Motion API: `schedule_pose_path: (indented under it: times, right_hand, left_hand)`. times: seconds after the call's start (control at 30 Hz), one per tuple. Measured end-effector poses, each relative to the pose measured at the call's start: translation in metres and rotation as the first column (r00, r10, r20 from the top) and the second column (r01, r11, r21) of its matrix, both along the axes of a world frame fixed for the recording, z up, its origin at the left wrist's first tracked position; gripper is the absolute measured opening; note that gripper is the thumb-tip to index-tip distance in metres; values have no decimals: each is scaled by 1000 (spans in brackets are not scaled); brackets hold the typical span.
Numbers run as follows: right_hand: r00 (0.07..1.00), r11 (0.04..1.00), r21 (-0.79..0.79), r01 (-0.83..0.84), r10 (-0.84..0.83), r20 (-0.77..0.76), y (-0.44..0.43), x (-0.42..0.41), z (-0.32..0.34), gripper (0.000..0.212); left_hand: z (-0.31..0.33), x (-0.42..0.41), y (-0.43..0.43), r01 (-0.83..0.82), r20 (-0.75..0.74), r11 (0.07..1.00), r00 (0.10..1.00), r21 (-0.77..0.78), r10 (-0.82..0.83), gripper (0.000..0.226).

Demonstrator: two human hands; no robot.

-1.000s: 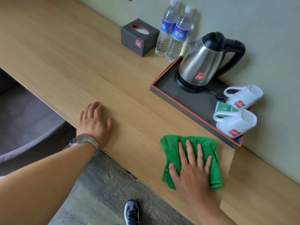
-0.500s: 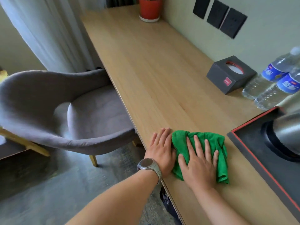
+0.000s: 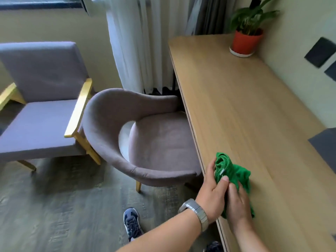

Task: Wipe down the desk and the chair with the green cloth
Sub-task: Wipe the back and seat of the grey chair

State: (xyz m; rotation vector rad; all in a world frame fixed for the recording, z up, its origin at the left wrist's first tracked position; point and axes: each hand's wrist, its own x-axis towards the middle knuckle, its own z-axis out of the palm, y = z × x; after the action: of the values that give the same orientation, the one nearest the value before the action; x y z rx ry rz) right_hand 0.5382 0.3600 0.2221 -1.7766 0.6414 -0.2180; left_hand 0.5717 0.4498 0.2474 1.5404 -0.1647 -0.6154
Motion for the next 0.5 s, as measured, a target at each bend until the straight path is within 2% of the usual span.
schedule_pose_path:
  times: [0.13, 0.23, 0.37, 0.43, 0.5]
  right_hand:
    - [993, 984, 167, 67, -82, 87, 63, 75, 15, 36]
    - [997, 937, 345, 53, -69, 33, 113, 143, 18, 31]
    - [999, 803, 594, 38, -48, 2, 183, 226, 13, 36]
    - [999, 747, 663, 39, -40, -14, 222, 263, 5, 37]
    - [999, 723, 690, 49, -20, -50, 258, 293, -4, 36]
  left_hand:
    - [24, 69, 56, -141, 74, 990, 988, 24, 138, 53]
    - [22, 138, 105, -203, 140, 973, 972, 113, 186, 51]
    - [15, 220, 177, -230, 218, 951, 958, 205, 185, 54]
    - [8, 259, 217, -231, 244, 936, 955, 265, 167, 51]
    - [0, 298, 262, -248, 321, 882, 940, 400, 119, 43]
